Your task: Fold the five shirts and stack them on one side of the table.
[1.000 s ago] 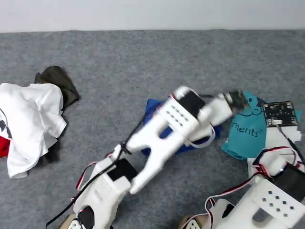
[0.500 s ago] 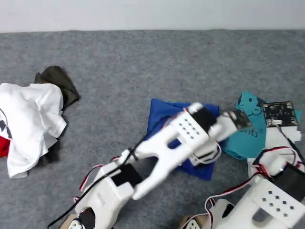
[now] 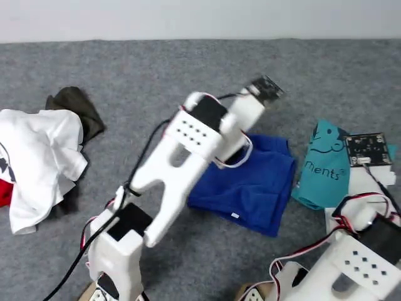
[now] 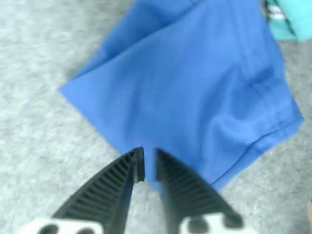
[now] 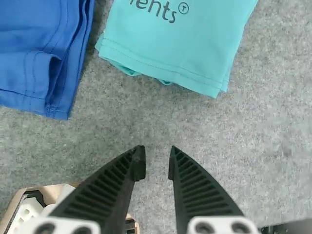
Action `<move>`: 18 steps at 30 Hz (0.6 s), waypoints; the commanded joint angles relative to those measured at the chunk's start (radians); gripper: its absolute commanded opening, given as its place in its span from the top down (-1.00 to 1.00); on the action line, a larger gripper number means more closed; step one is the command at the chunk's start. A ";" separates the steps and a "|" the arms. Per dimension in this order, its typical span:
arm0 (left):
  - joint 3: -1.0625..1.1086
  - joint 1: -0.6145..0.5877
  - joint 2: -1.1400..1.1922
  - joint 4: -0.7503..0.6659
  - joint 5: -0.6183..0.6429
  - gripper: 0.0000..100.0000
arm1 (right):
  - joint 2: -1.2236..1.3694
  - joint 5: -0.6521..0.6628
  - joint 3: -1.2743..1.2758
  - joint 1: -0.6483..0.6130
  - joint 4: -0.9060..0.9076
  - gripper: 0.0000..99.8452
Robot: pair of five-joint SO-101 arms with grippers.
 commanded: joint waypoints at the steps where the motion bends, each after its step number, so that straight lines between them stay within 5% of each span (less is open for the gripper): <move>1: 0.021 -0.071 -0.115 0.037 0.006 0.99 | 0.002 -0.011 -0.005 -0.087 -0.010 0.81; 18: 0.366 -0.749 -0.597 0.032 -0.005 0.99 | 0.737 -0.439 -0.313 -0.533 -0.231 0.81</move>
